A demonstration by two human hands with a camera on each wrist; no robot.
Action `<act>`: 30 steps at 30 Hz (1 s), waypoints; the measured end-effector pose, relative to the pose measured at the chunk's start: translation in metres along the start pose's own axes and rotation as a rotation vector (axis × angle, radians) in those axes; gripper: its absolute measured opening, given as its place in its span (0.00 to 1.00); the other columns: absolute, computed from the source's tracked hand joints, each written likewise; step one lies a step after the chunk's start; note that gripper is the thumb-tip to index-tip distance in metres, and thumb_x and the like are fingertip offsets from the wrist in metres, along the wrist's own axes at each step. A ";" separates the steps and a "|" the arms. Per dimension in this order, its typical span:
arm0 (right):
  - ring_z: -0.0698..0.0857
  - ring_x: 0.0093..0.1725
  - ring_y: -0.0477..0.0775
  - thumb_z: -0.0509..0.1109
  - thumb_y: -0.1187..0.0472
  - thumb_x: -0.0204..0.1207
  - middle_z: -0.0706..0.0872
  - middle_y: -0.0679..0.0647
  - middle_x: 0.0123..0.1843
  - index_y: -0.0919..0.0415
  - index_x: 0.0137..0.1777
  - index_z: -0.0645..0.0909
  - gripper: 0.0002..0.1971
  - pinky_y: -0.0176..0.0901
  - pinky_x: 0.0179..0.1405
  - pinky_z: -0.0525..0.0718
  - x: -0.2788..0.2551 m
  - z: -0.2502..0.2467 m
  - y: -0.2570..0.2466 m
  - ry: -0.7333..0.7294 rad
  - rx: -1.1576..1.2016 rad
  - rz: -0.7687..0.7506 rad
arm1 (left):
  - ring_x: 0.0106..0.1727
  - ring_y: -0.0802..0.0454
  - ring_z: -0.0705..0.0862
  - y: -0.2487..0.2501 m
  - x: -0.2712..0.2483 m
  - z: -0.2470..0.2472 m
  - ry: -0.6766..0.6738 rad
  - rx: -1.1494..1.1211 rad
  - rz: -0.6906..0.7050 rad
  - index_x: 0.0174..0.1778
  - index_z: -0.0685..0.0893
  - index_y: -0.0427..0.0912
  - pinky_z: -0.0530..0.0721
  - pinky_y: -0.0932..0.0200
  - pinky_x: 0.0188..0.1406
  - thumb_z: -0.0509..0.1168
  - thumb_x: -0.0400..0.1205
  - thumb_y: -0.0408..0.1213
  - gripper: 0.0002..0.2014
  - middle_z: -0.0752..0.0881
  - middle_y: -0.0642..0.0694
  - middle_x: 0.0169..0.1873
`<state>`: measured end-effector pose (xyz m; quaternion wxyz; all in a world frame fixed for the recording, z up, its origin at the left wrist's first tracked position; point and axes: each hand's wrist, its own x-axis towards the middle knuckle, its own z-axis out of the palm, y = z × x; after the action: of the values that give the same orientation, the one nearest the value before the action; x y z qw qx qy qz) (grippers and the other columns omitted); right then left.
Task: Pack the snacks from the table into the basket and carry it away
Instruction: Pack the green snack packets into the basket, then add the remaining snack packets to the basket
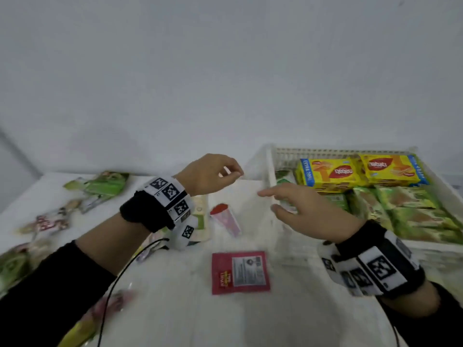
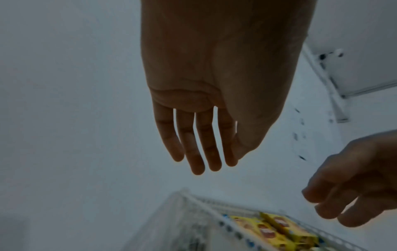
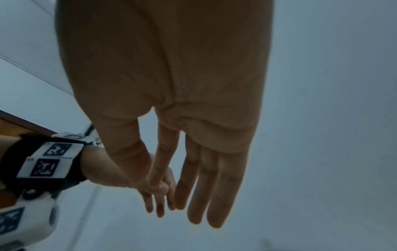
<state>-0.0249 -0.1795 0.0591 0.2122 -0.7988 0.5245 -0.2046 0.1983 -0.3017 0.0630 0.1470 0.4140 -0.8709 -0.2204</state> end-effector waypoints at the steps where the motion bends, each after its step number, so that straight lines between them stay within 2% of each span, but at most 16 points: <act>1: 0.81 0.59 0.43 0.64 0.58 0.82 0.81 0.43 0.62 0.47 0.71 0.77 0.17 0.34 0.60 0.77 0.012 0.016 -0.014 -0.040 0.029 -0.001 | 0.48 0.58 0.86 -0.023 -0.024 -0.007 0.019 -0.013 -0.046 0.52 0.87 0.52 0.86 0.52 0.53 0.65 0.82 0.44 0.07 0.86 0.59 0.47; 4: 0.82 0.57 0.39 0.63 0.58 0.83 0.83 0.41 0.62 0.48 0.69 0.78 0.16 0.24 0.56 0.76 0.048 0.065 -0.054 -0.125 0.120 -0.043 | 0.46 0.58 0.87 -0.085 -0.096 -0.028 0.047 -0.008 -0.165 0.50 0.88 0.50 0.86 0.54 0.50 0.66 0.82 0.43 0.07 0.88 0.58 0.45; 6: 0.82 0.57 0.38 0.63 0.59 0.83 0.83 0.42 0.61 0.51 0.69 0.79 0.15 0.24 0.56 0.75 0.069 0.100 -0.078 -0.175 0.140 -0.036 | 0.45 0.59 0.86 -0.120 -0.144 -0.041 0.029 0.023 -0.255 0.51 0.88 0.50 0.85 0.57 0.49 0.65 0.82 0.43 0.07 0.88 0.58 0.44; 11: 0.82 0.58 0.43 0.64 0.60 0.81 0.84 0.45 0.63 0.50 0.69 0.79 0.17 0.35 0.58 0.79 0.109 0.188 -0.129 -0.284 0.146 -0.035 | 0.47 0.61 0.85 -0.200 -0.254 -0.060 0.017 0.024 -0.414 0.54 0.86 0.52 0.84 0.59 0.49 0.65 0.83 0.44 0.07 0.86 0.58 0.47; 15: 0.83 0.52 0.45 0.65 0.53 0.81 0.84 0.45 0.56 0.47 0.67 0.80 0.15 0.47 0.56 0.83 0.124 0.252 -0.166 -0.371 0.117 -0.024 | 0.48 0.63 0.81 -0.252 -0.318 -0.059 0.011 0.070 -0.470 0.52 0.84 0.59 0.78 0.63 0.48 0.67 0.82 0.44 0.06 0.82 0.61 0.46; 17: 0.80 0.51 0.46 0.67 0.45 0.78 0.80 0.45 0.56 0.48 0.69 0.78 0.20 0.46 0.55 0.81 0.125 0.275 -0.183 -0.412 0.126 -0.016 | 0.45 0.63 0.79 -0.271 -0.339 -0.058 0.042 0.086 -0.493 0.53 0.85 0.56 0.77 0.61 0.47 0.67 0.82 0.42 0.06 0.81 0.60 0.44; 19: 0.75 0.58 0.44 0.70 0.35 0.71 0.74 0.43 0.60 0.45 0.75 0.70 0.33 0.41 0.58 0.77 0.128 0.297 -0.202 -0.521 0.132 -0.013 | 0.49 0.57 0.81 -0.293 -0.359 -0.061 0.120 0.088 -0.521 0.55 0.86 0.50 0.79 0.57 0.51 0.69 0.80 0.39 0.09 0.83 0.54 0.47; 21: 0.69 0.67 0.43 0.72 0.29 0.63 0.67 0.41 0.67 0.41 0.81 0.59 0.47 0.45 0.65 0.75 0.129 0.314 -0.214 -0.601 0.141 -0.034 | 0.54 0.50 0.82 -0.313 -0.377 -0.063 0.186 0.106 -0.527 0.57 0.85 0.49 0.80 0.54 0.54 0.72 0.77 0.37 0.13 0.84 0.51 0.51; 23: 0.66 0.71 0.43 0.73 0.25 0.57 0.63 0.40 0.72 0.40 0.82 0.51 0.56 0.48 0.68 0.75 0.132 0.326 -0.220 -0.611 0.132 -0.024 | 0.54 0.47 0.81 -0.330 -0.390 -0.065 0.226 0.110 -0.542 0.59 0.84 0.48 0.80 0.51 0.55 0.74 0.75 0.36 0.16 0.83 0.48 0.51; 25: 0.68 0.70 0.45 0.74 0.27 0.58 0.63 0.42 0.71 0.43 0.83 0.52 0.56 0.46 0.67 0.76 0.134 0.334 -0.223 -0.589 0.125 -0.001 | 0.56 0.46 0.81 -0.344 -0.398 -0.065 0.285 0.110 -0.568 0.61 0.83 0.45 0.79 0.50 0.59 0.73 0.76 0.35 0.17 0.83 0.45 0.53; 27: 0.72 0.66 0.45 0.78 0.33 0.61 0.65 0.44 0.66 0.47 0.79 0.60 0.49 0.40 0.62 0.76 0.137 0.337 -0.224 -0.578 0.144 0.019 | 0.60 0.44 0.80 -0.357 -0.401 -0.066 0.342 0.103 -0.614 0.63 0.81 0.40 0.77 0.50 0.63 0.73 0.77 0.36 0.19 0.83 0.42 0.56; 29: 0.75 0.61 0.44 0.80 0.38 0.62 0.68 0.46 0.63 0.49 0.72 0.65 0.42 0.35 0.57 0.77 0.139 0.336 -0.223 -0.577 0.174 0.039 | 0.66 0.43 0.77 -0.365 -0.399 -0.066 0.336 0.057 -0.692 0.68 0.78 0.39 0.73 0.52 0.67 0.74 0.77 0.39 0.25 0.80 0.41 0.63; 30: 0.78 0.59 0.43 0.81 0.40 0.61 0.70 0.46 0.63 0.48 0.71 0.65 0.41 0.35 0.56 0.78 0.140 0.335 -0.223 -0.582 0.207 0.057 | 0.70 0.43 0.74 -0.370 -0.397 -0.065 0.290 0.037 -0.737 0.72 0.74 0.40 0.71 0.52 0.70 0.75 0.75 0.43 0.30 0.78 0.41 0.67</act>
<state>0.3778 -0.1868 -0.0796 0.4391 -0.7829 0.4406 -0.0136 0.7132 -0.2143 -0.0968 0.1721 0.7282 -0.6380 -0.1818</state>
